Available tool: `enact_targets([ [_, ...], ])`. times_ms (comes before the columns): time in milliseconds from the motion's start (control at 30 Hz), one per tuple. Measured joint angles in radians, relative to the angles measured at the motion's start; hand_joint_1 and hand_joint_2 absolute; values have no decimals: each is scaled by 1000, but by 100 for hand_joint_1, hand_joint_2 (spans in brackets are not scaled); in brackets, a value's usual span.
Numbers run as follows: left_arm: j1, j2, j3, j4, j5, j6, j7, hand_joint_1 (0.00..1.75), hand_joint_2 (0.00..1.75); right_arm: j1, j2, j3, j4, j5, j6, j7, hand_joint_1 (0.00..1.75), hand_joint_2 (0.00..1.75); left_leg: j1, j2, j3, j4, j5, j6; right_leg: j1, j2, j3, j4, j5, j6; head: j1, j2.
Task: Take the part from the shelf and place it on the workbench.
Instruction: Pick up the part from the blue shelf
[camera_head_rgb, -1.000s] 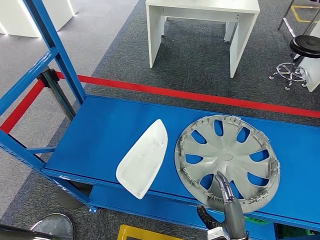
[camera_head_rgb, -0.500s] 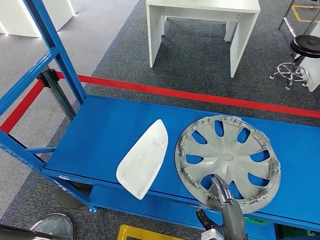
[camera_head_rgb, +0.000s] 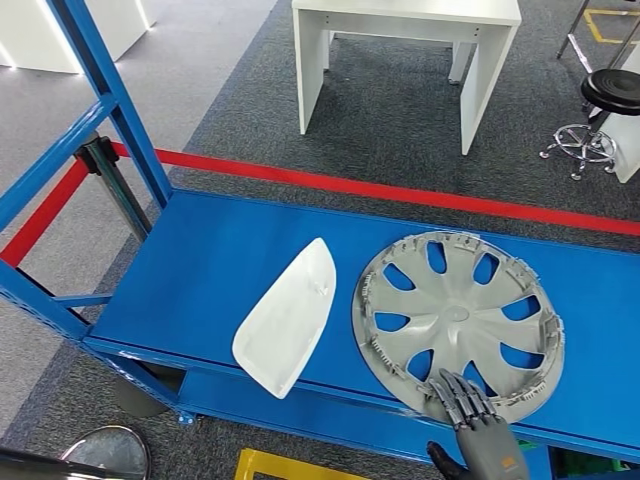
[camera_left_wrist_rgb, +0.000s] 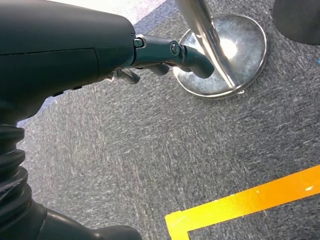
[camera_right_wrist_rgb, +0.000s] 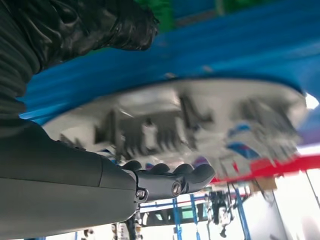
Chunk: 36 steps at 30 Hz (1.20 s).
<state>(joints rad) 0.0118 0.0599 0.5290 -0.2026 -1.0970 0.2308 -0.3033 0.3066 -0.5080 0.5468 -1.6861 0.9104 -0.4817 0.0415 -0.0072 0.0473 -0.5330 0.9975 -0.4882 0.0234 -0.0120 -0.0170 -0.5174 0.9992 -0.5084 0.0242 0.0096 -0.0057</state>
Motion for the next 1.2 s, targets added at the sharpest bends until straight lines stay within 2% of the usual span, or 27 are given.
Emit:
enact_targets([
  [100, 0, 0, 3, 0, -2, 0, 0, 0, 175, -7, -46, 20, 0, 34, 39, 55, 168, 175, 0, 0, 0, 0, 0, 0, 0, 0, 0, 0, 0, 0, 0, 0],
  [167, 0, 1, 6, 0, -1, -2, 0, 0, 175, -11, -69, 31, 0, 48, 57, 78, 175, 175, 0, 0, 0, 0, 0, 0, 0, 0, 0, 0, 0, 0, 0, 0],
  [300, 0, 2, 16, 0, 0, -3, -1, 0, 175, -26, -98, 52, 5, 40, 56, 90, 175, 175, 0, 0, 0, 0, 0, 0, 0, 0, -2, 0, 0, 0, 0, 0],
  [533, -2, 3, 24, 0, -15, -3, -5, 0, 175, -68, -102, 86, 45, -66, 23, 53, 175, 175, 0, 0, 2, 0, -1, 1, 0, -1, -10, 0, -2, 0, 0, 0],
  [633, -1, 4, 25, 0, -19, -3, -11, 0, 175, -79, -101, 97, 60, -121, 8, 13, 175, 175, 0, 0, 2, 0, -2, 1, 0, -1, -9, -1, -2, 0, 0, 0],
  [767, -2, 5, 25, 0, -31, -4, -22, 0, 175, -89, -93, 104, 80, -311, -18, -126, 175, 175, 1, 0, 3, 0, -2, 1, 1, 0, -9, -1, -2, 0, 0, 0],
  [833, -2, 5, 25, 0, -33, -4, -23, 0, 175, -89, -87, 103, 91, -363, -32, -169, 175, 175, 1, 1, 3, 0, -3, 1, 1, 2, -8, -2, -2, 0, 0, 0],
  [1200, -4, 5, 29, 0, -33, -4, -26, 0, 175, -86, -56, 92, 118, -420, -73, -211, 175, 175, 2, 3, 8, 0, -3, 0, 2, 4, -5, -2, -1, 0, 0, 0],
])
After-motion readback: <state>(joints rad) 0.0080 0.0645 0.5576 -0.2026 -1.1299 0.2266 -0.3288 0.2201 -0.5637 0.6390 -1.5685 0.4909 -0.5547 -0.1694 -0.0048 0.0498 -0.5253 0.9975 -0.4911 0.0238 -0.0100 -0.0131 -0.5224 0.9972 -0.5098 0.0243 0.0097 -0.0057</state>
